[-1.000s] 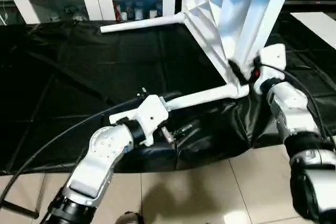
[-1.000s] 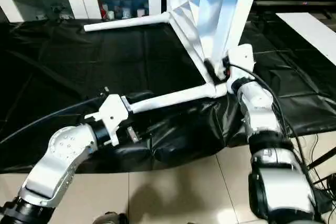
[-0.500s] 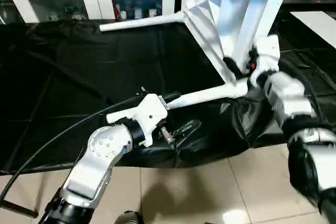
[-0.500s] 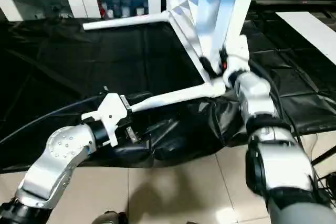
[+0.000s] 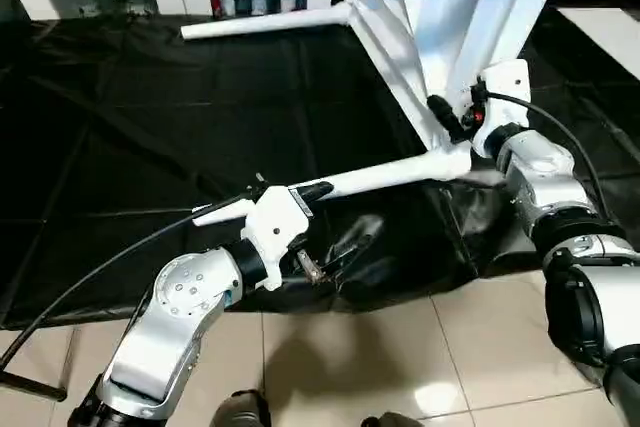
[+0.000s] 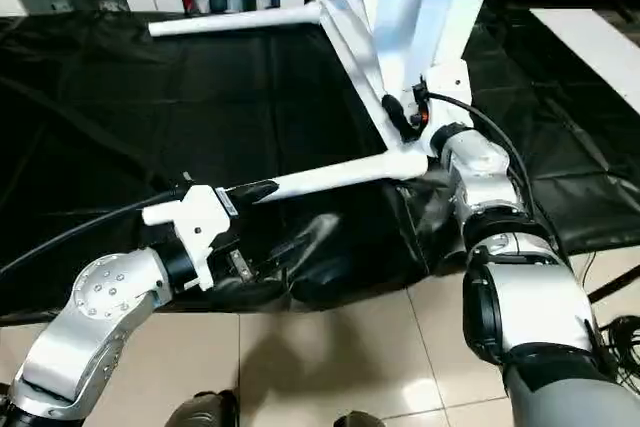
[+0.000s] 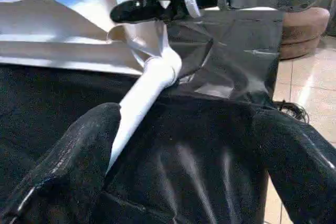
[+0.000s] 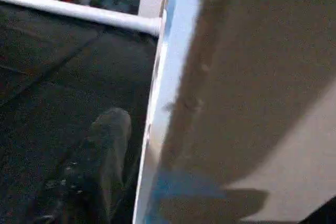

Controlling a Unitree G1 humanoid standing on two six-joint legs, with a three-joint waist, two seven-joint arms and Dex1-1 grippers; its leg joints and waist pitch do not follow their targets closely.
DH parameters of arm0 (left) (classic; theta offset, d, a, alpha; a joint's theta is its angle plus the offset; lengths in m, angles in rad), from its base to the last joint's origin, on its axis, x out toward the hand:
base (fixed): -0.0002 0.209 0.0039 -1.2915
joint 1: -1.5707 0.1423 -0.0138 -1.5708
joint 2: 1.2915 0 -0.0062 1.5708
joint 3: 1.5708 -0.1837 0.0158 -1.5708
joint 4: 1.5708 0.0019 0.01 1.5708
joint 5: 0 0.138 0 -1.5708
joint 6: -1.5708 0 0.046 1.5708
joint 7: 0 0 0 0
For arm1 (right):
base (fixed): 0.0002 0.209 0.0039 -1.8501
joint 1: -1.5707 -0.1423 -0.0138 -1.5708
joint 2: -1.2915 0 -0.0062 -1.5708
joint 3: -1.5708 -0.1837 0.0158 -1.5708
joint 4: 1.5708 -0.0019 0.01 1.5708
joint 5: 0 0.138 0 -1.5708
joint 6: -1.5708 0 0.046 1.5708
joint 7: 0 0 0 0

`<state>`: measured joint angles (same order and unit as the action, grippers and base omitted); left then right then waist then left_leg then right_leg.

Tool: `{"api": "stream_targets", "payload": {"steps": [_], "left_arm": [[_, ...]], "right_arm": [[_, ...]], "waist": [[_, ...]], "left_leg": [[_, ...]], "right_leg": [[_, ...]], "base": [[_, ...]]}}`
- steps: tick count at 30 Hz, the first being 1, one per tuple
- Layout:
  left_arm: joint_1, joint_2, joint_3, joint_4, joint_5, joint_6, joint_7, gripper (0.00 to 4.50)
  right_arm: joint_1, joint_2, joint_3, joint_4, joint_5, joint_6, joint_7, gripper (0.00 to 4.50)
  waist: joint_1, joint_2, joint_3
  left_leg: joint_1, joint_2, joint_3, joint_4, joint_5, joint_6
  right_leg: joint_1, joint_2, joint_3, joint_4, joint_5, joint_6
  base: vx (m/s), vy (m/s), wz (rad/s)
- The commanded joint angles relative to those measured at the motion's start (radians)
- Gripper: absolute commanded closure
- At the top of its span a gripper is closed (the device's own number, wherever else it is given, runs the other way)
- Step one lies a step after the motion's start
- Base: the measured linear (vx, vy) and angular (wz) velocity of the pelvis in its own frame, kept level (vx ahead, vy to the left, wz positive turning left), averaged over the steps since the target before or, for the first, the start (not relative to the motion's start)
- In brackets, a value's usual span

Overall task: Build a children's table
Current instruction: Flip table

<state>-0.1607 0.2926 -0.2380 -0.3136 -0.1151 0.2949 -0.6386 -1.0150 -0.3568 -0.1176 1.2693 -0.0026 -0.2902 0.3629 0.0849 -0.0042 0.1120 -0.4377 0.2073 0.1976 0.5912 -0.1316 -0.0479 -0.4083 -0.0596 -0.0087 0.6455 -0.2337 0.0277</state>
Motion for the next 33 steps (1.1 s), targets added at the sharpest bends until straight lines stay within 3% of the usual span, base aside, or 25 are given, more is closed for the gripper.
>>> {"api": "stream_targets", "payload": {"steps": [1,9,19,25,28,29,32,33], "left_arm": [[0.000,-0.001,0.010,-0.024,-0.007,0.010,0.009,0.00],[-0.010,-0.003,0.008,-0.019,-0.005,0.010,0.022,0.00],[-0.021,0.012,0.005,-0.013,0.028,-0.014,0.040,0.00],[-0.117,0.047,0.047,0.002,0.172,-0.153,0.145,0.00],[-0.214,0.118,0.075,0.006,0.338,-0.279,0.250,0.00],[-0.214,0.118,0.075,0.006,0.338,-0.279,0.250,0.00],[-0.296,0.195,0.126,-0.006,0.516,-0.377,0.409,0.00],[-0.302,0.200,0.133,-0.011,0.529,-0.383,0.425,0.00]], "right_arm": [[-0.024,-0.002,0.004,0.016,-0.016,-0.010,-0.012,1.50],[-0.029,-0.011,0.016,0.023,-0.037,-0.026,-0.046,2.27],[-0.038,-0.025,0.052,0.022,-0.090,-0.047,-0.100,2.46],[-0.035,-0.046,0.082,0.010,-0.130,-0.089,-0.121,2.46],[-0.029,-0.065,0.118,-0.004,-0.170,-0.132,-0.139,2.46],[-0.029,-0.065,0.118,-0.004,-0.170,-0.132,-0.139,2.46],[-0.031,-0.091,0.161,-0.021,-0.219,-0.175,-0.167,2.46],[-0.032,-0.094,0.163,-0.023,-0.222,-0.177,-0.169,2.46]], "waist": [[0.001,-0.005,-0.062],[0.001,-0.005,-0.065],[0.006,-0.005,-0.066],[0.007,-0.007,-0.068],[0.008,-0.005,-0.076],[0.008,-0.005,-0.076],[0.011,-0.002,-0.082],[0.012,-0.001,-0.085]], "left_leg": [[0.043,0.021,-0.008,-0.059,-0.198,0.061],[0.044,0.021,-0.007,-0.058,-0.206,0.057],[0.046,0.021,-0.006,-0.058,-0.211,0.053],[0.043,0.021,-0.006,-0.056,-0.192,0.064],[0.040,0.019,-0.007,-0.048,-0.139,0.080],[0.039,0.019,-0.008,-0.047,-0.129,0.086],[0.037,0.017,-0.007,-0.039,-0.075,0.107],[0.037,0.016,-0.007,-0.036,-0.063,0.110]], "right_leg": [[0.029,-0.048,0.020,-0.069,0.038,-0.255],[0.030,-0.048,0.020,-0.069,0.038,-0.254],[0.027,-0.049,0.021,-0.071,0.011,-0.242],[0.030,-0.048,0.020,-0.071,0.023,-0.232],[0.035,-0.048,0.019,-0.059,0.087,-0.231],[0.034,-0.046,0.018,-0.059,0.098,-0.231],[0.037,-0.041,0.015,-0.049,0.171,-0.238],[0.037,-0.041,0.015,-0.045,0.188,-0.241]], "base": [[0.000,0.000,0.00],[0.000,0.000,0.00],[0.000,0.000,0.00],[0.000,0.000,0.00],[0.000,0.000,0.00],[0.000,0.000,0.00],[0.000,0.000,0.00],[0.000,0.000,0.00]]}}
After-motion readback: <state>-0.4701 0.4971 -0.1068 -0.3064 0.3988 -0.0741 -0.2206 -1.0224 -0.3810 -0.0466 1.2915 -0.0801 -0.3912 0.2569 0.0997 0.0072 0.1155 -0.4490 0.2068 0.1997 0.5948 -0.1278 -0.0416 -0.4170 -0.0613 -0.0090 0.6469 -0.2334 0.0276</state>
